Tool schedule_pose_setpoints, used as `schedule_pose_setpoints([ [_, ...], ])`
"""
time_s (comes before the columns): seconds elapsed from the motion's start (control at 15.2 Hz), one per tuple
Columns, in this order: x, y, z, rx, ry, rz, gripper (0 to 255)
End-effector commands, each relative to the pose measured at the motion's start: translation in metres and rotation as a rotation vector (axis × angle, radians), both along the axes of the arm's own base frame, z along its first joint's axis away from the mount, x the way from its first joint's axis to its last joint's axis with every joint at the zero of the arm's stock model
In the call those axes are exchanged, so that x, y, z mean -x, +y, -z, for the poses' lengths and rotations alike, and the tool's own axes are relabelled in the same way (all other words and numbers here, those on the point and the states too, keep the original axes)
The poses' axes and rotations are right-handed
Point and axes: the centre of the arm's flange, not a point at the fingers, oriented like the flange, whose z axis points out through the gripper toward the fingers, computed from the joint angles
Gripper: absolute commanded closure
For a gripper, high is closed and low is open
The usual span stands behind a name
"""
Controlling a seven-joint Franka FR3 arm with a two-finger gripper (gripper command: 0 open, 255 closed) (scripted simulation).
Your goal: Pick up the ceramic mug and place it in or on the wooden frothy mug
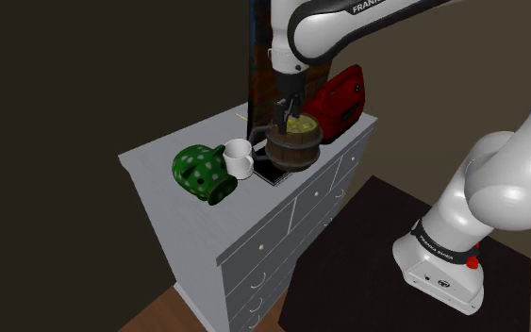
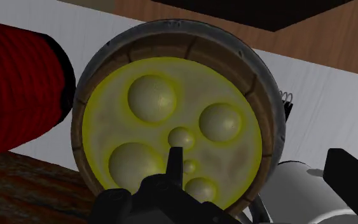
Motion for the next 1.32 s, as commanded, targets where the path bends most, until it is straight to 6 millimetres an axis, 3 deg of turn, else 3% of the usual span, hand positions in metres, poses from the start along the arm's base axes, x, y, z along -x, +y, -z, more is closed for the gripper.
schedule_pose_setpoints([
  [0.0, -0.016, 0.014, 0.01, -0.005, -0.014, -0.027, 0],
  [0.59, -0.087, 0.086, 0.054, -0.021, -0.072, -0.146, 0],
  [1.06, -0.088, 0.083, 0.091, -0.021, -0.072, -0.146, 0],
  [1.25, -0.088, 0.082, 0.094, -0.021, -0.072, -0.146, 0],
])
